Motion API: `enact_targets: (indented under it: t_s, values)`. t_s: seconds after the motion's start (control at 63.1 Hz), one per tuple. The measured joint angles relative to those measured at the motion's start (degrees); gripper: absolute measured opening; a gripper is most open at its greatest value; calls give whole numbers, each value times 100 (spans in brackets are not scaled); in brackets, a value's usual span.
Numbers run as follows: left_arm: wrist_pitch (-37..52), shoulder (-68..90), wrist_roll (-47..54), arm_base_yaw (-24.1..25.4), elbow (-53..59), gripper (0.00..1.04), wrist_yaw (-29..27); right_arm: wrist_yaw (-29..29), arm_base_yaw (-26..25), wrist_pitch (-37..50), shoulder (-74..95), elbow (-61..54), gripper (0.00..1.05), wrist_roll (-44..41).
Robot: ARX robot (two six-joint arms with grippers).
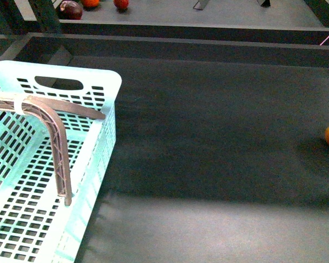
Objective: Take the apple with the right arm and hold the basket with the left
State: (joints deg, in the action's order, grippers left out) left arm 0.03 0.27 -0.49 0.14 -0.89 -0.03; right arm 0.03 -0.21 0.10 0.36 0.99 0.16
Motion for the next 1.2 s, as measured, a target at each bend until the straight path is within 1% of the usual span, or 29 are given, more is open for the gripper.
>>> enact_targets:
  t_s: [0.523,0.555,0.587,0.618,0.634,0.65,0.682,0.698,0.729,0.761,0.809,0.935,1.046,1.126,1.205]
  values:
    - [0,0,0,0,0,98,2,0,0,0,0,0,96,0]
    - [-131,68,-98,35,-35,98,162,0,0,0,0,0,96,0]
    - [-822,363,-590,85,-299,98,704,2,0,-2,0,0,96,0]
    - [-1427,813,-1145,37,-601,98,1091,-4,0,0,0,0,96,0]
    - [-1534,911,-1220,11,-660,98,1167,-7,0,0,0,0,96,0]
    - [-1676,1088,-1576,-46,-754,98,1252,-2,0,0,-2,0,96,0]
    - [-1718,1360,-2131,-142,-887,98,1342,-2,4,-2,0,0,96,0]
    - [-1707,1421,-2197,-151,-922,98,1364,-2,4,-2,0,0,96,0]
    - [-1576,1635,-2728,-160,-1049,98,1432,-2,7,-2,0,0,96,0]
    - [-1421,1788,-2988,-146,-1134,98,1502,-2,7,-2,0,0,96,0]
    - [-997,2175,-3593,-31,-1276,98,1766,-2,7,-2,-2,0,96,0]
    - [-7,3480,-4629,284,-1554,98,2131,-2,7,-2,-2,0,96,0]
    - [730,4752,-5366,503,-1735,98,2194,-2,9,-2,-2,0,96,0]
    - [1189,5665,-5805,651,-1864,98,2127,0,9,-2,-2,0,96,0]
    - [1419,6334,-6022,737,-1982,98,2096,0,9,0,-2,0,96,0]
